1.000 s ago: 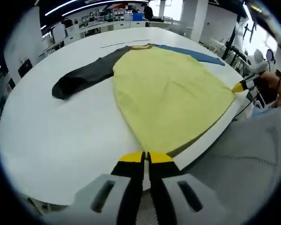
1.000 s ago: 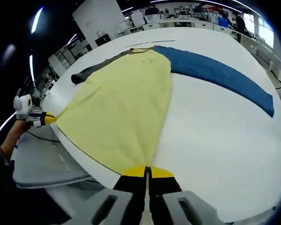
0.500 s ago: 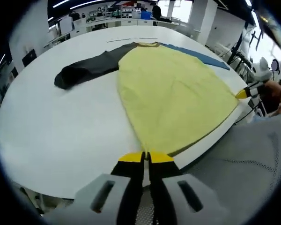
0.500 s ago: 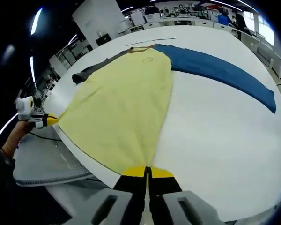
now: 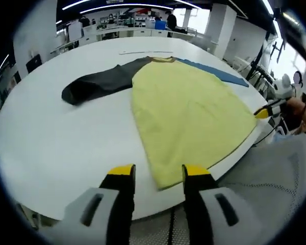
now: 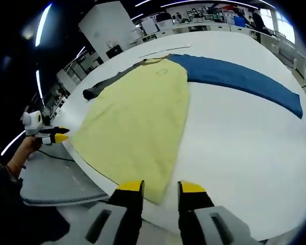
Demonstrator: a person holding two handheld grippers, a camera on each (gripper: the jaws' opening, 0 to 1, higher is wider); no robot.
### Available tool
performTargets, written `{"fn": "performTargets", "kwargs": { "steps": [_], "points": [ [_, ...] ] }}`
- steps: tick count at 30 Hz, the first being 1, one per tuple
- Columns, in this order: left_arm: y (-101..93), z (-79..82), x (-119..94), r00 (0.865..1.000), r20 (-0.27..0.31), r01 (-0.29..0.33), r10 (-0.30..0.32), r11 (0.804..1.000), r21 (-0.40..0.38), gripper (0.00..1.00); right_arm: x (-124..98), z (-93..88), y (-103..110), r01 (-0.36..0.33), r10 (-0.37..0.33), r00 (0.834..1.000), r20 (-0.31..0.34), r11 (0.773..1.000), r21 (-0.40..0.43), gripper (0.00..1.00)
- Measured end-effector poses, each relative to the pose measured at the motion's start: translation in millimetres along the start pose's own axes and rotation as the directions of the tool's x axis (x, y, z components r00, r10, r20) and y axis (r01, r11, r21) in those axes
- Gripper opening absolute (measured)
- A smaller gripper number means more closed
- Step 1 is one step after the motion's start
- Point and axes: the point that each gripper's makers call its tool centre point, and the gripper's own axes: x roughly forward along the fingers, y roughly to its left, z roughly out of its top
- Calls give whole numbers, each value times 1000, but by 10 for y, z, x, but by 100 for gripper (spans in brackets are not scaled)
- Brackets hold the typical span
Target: Fold the garment on the visible template until the final outline fits inside the template.
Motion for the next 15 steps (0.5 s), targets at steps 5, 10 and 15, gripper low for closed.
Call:
{"fn": "performTargets", "kwargs": {
  "steps": [5, 10, 15],
  "points": [
    [-58, 143, -9, 997, 60, 38, -38, 999, -5, 57, -64, 139, 13, -14, 13, 999, 47, 1000, 2, 47],
    [-77, 258, -26, 992, 110, 56, -58, 998, 23, 70, -122, 274, -6, -16, 16, 996, 89, 1000, 0, 68],
    [-133, 370, -47, 985, 151, 83, -90, 995, 48, 82, -190, 413, -96, -8, 9, 993, 114, 1000, -8, 75]
  ]
}}
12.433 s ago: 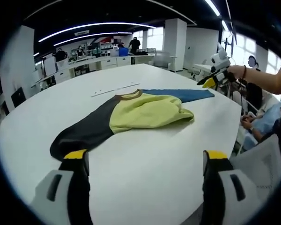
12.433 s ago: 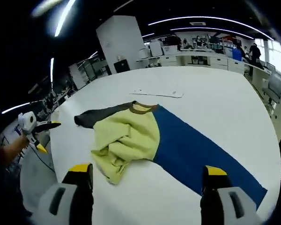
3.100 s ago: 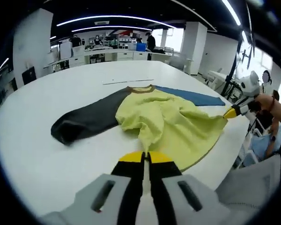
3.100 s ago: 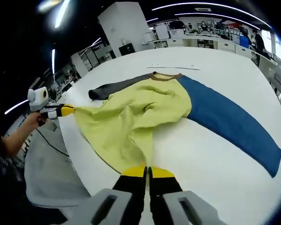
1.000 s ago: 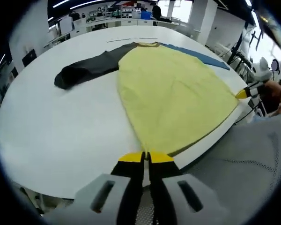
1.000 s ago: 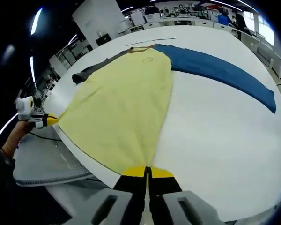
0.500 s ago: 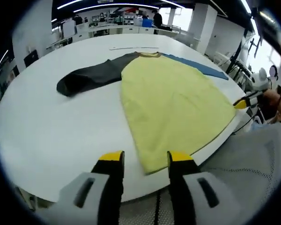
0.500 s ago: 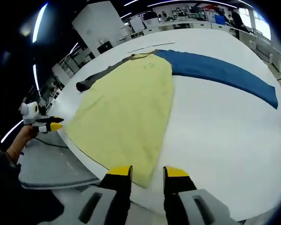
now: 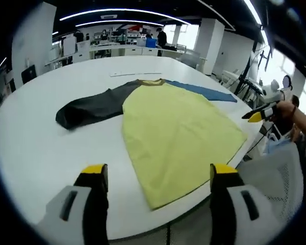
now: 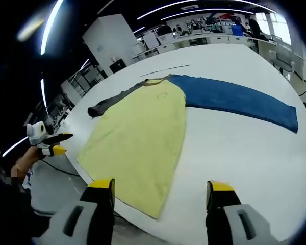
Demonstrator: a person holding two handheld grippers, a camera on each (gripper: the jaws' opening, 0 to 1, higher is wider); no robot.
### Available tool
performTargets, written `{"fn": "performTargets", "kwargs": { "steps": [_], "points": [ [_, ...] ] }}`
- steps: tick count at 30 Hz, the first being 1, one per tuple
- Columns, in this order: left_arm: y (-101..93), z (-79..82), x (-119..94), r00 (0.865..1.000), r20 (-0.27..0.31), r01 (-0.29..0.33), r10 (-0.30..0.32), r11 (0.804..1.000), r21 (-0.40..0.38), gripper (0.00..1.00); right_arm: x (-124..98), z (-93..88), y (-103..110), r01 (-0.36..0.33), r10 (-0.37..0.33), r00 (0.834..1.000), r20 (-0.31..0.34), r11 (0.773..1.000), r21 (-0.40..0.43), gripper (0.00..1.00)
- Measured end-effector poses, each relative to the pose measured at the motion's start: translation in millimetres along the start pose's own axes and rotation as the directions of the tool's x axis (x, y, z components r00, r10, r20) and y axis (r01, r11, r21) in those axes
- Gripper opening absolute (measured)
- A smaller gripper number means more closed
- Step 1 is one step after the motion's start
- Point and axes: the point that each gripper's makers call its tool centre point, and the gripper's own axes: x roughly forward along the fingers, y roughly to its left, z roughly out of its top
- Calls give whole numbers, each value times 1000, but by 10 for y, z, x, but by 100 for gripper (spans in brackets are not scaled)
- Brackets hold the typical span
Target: Fold the garment on the visible template until the final outline fits inside the template.
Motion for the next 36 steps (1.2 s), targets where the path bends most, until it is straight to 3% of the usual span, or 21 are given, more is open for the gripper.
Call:
{"fn": "performTargets", "kwargs": {
  "steps": [5, 12, 18, 20, 23, 31, 36],
  "points": [
    [-5, 86, 6, 1000, 28, 3, -3, 1000, 21, 88, -83, 239, -201, 32, -33, 998, 57, 999, 18, 79],
    [-22, 180, 9, 998, 58, 9, -11, 999, 38, 99, -214, 572, -610, 114, -123, 981, 150, 991, 65, 88],
    [-25, 266, 32, 997, 76, 10, -13, 999, 45, 99, -310, 784, -952, 166, -182, 965, 189, 981, 97, 92],
    [-40, 285, 40, 997, 76, 13, -17, 999, 48, 99, -338, 900, -1075, 187, -204, 951, 234, 978, 95, 94],
    [-40, 322, 52, 996, 86, 19, -24, 999, 50, 99, -349, 958, -1225, 211, -229, 945, 234, 972, 99, 99],
    [-24, 380, 83, 995, 94, 5, -11, 998, 56, 99, -404, 1084, -1615, 293, -316, 916, 249, 948, 128, 98],
    [-5, 408, 88, 995, 99, -5, -1, 998, 63, 99, -419, 1081, -1876, 340, -371, 901, 227, 926, 164, 85]
  ]
}}
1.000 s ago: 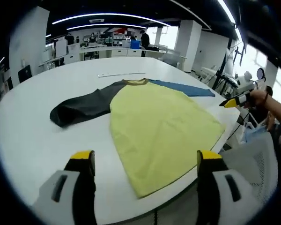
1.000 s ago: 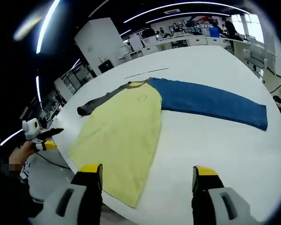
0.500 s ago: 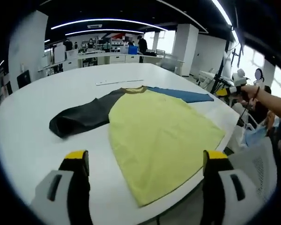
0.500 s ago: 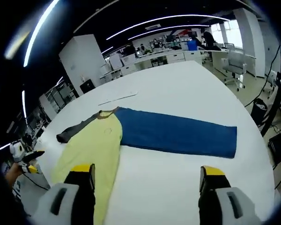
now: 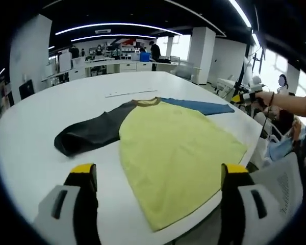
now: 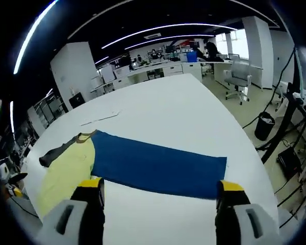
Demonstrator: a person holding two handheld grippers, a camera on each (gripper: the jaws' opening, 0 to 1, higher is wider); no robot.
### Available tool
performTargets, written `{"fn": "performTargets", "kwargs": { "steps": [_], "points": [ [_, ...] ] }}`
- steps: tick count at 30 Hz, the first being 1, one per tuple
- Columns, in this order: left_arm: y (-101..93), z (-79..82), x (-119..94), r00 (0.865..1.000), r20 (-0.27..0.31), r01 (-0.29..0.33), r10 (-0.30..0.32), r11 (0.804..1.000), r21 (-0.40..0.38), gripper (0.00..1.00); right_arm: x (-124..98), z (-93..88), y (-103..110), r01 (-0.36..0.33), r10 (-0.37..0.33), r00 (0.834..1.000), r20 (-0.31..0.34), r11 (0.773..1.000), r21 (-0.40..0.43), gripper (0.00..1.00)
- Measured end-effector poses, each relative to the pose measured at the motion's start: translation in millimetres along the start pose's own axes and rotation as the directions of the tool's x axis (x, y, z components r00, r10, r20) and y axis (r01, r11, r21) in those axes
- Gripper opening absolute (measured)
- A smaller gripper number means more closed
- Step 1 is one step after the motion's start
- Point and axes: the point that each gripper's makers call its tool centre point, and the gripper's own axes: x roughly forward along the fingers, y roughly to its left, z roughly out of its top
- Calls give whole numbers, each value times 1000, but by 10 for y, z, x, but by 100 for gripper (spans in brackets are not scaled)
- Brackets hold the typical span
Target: Fold the garment on the visible template until the final outline fits inside the template.
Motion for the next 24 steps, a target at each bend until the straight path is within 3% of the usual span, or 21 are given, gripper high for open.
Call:
{"fn": "performTargets", "kwargs": {
  "steps": [9, 11, 14, 24],
  "points": [
    [-1, 9, 15, 1000, -1, 0, 0, 1000, 2, 99, 109, -161, -347, 103, -106, 992, -69, 994, -47, 67],
    [-8, -7, 19, 1000, -4, 0, 0, 1000, 2, 99, 121, -211, -466, 147, -152, 985, -86, 987, -57, 58],
    [-13, -19, 16, 1000, -7, 1, -1, 1000, -2, 99, 152, -224, -503, 150, -153, 985, -85, 988, -35, 50],
    [-37, -75, 12, 999, -30, 10, -10, 1000, -6, 97, 190, -413, -712, 249, -249, 955, -160, 968, -23, 30]
  ]
}}
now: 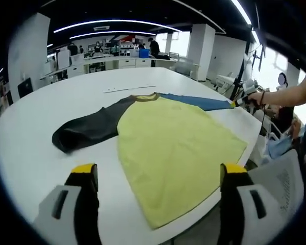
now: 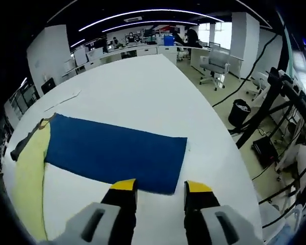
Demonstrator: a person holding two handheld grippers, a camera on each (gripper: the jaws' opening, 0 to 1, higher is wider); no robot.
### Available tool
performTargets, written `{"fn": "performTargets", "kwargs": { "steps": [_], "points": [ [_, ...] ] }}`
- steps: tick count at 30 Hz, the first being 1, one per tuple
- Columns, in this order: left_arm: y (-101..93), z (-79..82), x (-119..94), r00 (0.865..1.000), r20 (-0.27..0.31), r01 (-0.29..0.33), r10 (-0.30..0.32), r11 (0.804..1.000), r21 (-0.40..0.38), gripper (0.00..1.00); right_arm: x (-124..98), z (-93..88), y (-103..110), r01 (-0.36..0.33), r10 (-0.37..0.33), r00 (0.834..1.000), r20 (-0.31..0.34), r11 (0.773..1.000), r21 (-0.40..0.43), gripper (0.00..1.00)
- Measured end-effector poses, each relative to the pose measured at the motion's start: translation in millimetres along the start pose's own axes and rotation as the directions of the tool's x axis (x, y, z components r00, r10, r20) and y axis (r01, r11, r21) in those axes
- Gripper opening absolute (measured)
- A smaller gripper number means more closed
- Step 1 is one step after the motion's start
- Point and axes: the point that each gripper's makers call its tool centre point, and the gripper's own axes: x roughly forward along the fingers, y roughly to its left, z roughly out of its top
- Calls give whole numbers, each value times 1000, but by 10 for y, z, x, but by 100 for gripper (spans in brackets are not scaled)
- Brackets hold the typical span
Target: Fold the garment on the visible template until the final outline fits inside the template.
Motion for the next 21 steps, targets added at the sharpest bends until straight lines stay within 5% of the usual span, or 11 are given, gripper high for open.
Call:
{"fn": "performTargets", "kwargs": {
  "steps": [10, 14, 21],
  "points": [
    [41, -47, -36, 1000, -17, -15, 15, 1000, 10, 96, 35, -8, -91, 48, -48, 999, 12, 997, 54, 14],
    [40, -23, -44, 1000, 3, -18, 18, 1000, 9, 95, 35, -1, -69, 76, -82, 996, 28, 981, 177, 9],
    [36, -32, -52, 1000, -1, -18, 18, 1000, 2, 94, 57, 12, -88, 106, -110, 994, 8, 977, 187, 2]
  ]
}}
